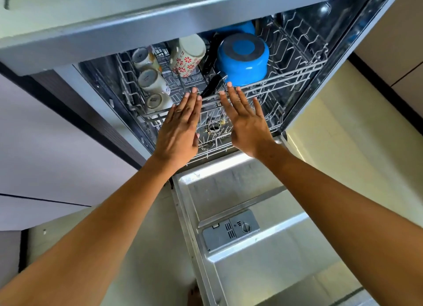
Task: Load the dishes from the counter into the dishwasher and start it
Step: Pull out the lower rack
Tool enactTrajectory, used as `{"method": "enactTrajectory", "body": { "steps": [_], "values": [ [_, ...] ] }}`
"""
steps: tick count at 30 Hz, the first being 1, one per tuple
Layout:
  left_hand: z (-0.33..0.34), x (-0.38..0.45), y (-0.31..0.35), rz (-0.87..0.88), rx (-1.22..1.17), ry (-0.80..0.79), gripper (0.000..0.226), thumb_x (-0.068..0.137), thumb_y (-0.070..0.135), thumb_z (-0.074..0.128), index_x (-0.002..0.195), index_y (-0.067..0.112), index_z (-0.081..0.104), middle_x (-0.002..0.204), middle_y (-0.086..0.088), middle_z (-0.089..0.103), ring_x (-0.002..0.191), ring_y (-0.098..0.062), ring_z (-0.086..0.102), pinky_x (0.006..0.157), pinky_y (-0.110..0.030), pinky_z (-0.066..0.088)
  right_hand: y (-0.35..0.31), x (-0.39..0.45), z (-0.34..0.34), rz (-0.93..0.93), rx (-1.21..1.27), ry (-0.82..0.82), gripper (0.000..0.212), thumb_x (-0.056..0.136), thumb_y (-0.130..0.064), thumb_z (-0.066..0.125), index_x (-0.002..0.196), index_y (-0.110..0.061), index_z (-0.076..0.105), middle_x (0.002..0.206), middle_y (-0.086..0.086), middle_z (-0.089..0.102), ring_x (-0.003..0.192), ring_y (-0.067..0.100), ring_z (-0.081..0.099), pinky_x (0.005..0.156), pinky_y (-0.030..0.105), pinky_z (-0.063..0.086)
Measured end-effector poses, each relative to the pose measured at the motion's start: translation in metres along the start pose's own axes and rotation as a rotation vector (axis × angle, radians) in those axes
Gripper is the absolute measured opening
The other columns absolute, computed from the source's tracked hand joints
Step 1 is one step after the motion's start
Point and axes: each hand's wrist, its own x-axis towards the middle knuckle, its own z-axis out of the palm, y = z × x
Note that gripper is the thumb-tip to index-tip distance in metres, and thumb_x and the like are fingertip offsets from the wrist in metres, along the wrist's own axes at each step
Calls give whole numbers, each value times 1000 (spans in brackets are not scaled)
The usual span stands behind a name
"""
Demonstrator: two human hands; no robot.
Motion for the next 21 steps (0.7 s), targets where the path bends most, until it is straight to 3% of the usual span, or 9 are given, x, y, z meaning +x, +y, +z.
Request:
{"method": "enactTrajectory", "body": {
  "steps": [3, 5, 7, 9, 11, 15, 18, 21],
  "values": [
    [28, -27, 4, 92, 2, 59, 74, 85, 10, 56, 148, 3, 18, 156, -14, 9, 144, -26, 8, 117, -44, 10, 6, -21, 27, -10, 14, 194, 76, 75, 5, 51, 145, -8, 25, 154, 12, 13, 141, 29, 17, 110, 48, 6],
    [57, -46, 3, 117, -12, -26, 69, 86, 12, 56, 146, 3, 24, 154, -15, 15, 143, -27, 13, 116, -45, 14, 15, -35, 57, -6, -28, 144, 69, 70, 4, 61, 136, -4, 42, 144, 18, 38, 132, 34, 37, 109, 48, 15],
    [87, -56, -1, 81, -7, -145, 66, 89, 19, 56, 145, 2, 26, 154, -16, 18, 142, -29, 16, 116, -44, 14, 26, -42, 89, 1, -114, -6, 71, 64, -4, 76, 129, -2, 49, 135, 20, 49, 127, 35, 44, 108, 48, 20],
    [116, -57, -7, -3, 4, -258, 65, 96, 29, 46, 148, 3, 16, 155, -15, 6, 144, -27, 7, 117, -39, 5, 33, -41, 114, 2, -178, -179, 73, 72, -15, 74, 136, -4, 41, 143, 18, 39, 135, 33, 33, 113, 46, 15],
    [146, -51, -14, -81, 10, -350, 64, 101, 37, 27, 148, 4, 0, 155, -13, -10, 144, -24, -7, 117, -34, -5, 36, -30, 135, -3, -210, -299, 73, 85, -20, 61, 145, -6, 21, 154, 14, 17, 142, 29, 13, 115, 44, 4],
    [193, -24, -27, -209, -2, -486, 71, 100, 44, 24, 147, 3, -10, 155, -15, -15, 143, -24, -11, 117, -34, -3, 35, 14, 170, 40, -235, -331, 75, 92, -11, 40, 145, -8, -12, 155, 12, -15, 143, 25, -11, 113, 45, -6],
    [216, -10, -33, -244, -75, -552, 75, 99, 42, 32, 147, 0, -7, 155, -17, -10, 144, -26, -3, 116, -34, 4, 31, 38, 190, 100, -182, -392, 74, 91, -8, 37, 146, -10, -12, 155, 9, -14, 143, 23, -10, 114, 47, -1],
    [229, -13, -33, -254, -133, -571, 73, 99, 39, 36, 149, 3, -3, 156, -16, -3, 144, -25, 3, 117, -34, 9, 33, 49, 197, 135, -116, -340, 76, 88, -12, 49, 149, -13, 4, 156, 7, 9, 144, 23, 7, 115, 47, 6]
  ]
}}
